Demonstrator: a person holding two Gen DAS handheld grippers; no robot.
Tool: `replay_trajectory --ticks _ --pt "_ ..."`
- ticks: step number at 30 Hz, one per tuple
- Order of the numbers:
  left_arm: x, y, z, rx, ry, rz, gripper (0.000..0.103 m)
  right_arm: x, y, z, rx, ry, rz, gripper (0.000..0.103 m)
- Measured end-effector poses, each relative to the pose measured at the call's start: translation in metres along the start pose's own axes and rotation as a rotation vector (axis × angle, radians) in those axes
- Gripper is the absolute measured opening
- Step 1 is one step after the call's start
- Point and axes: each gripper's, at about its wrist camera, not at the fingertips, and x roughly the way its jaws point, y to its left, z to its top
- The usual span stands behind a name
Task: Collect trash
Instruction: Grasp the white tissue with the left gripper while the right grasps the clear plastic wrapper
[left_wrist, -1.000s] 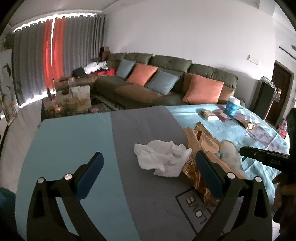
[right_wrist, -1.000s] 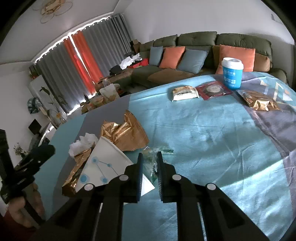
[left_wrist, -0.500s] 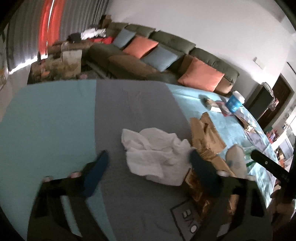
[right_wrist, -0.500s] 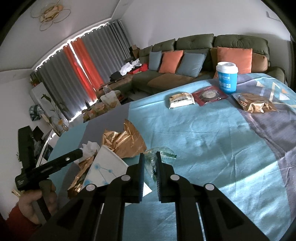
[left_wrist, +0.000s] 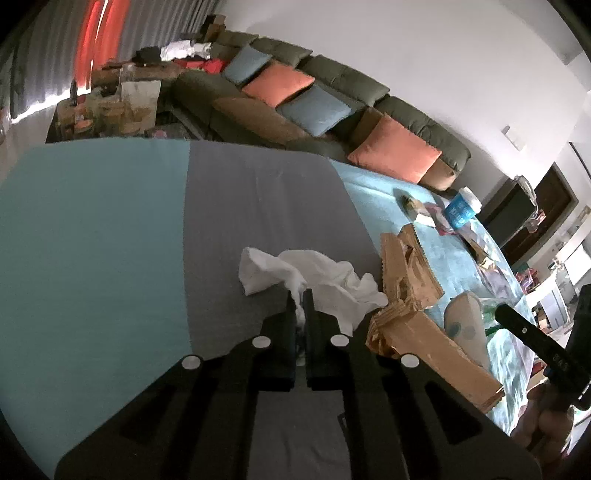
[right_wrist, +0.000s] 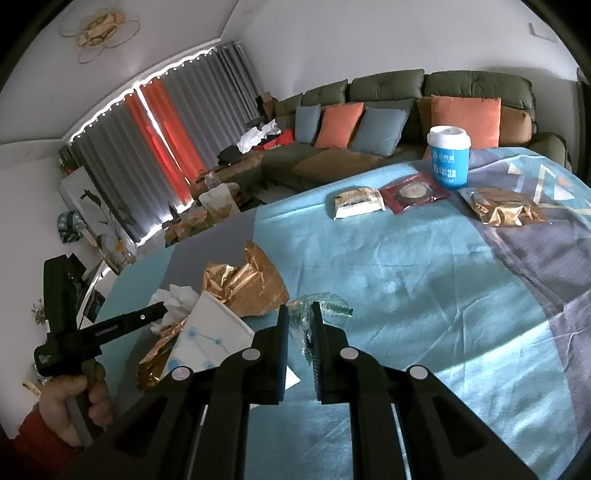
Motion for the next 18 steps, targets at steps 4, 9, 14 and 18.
replay_trajectory --ticks 4,9,14,18 --pt "-0.019 -0.003 0.000 0.011 -0.056 0.011 0.003 -0.007 0.005 0.001 -0.011 -0.021 0.000 0.010" --pt "-0.057 -0.013 0.002 0.059 -0.136 0.045 0.003 -0.018 0.013 0.003 -0.030 -0.050 0.008 0.010" --pt "-0.098 -0.021 -0.001 0.090 -0.206 0.061 0.003 -0.029 0.024 0.005 -0.050 -0.075 0.030 0.010" --pt "-0.130 -0.023 -0.008 0.097 -0.253 0.077 0.003 -0.040 0.038 0.007 -0.080 -0.102 0.061 0.010"
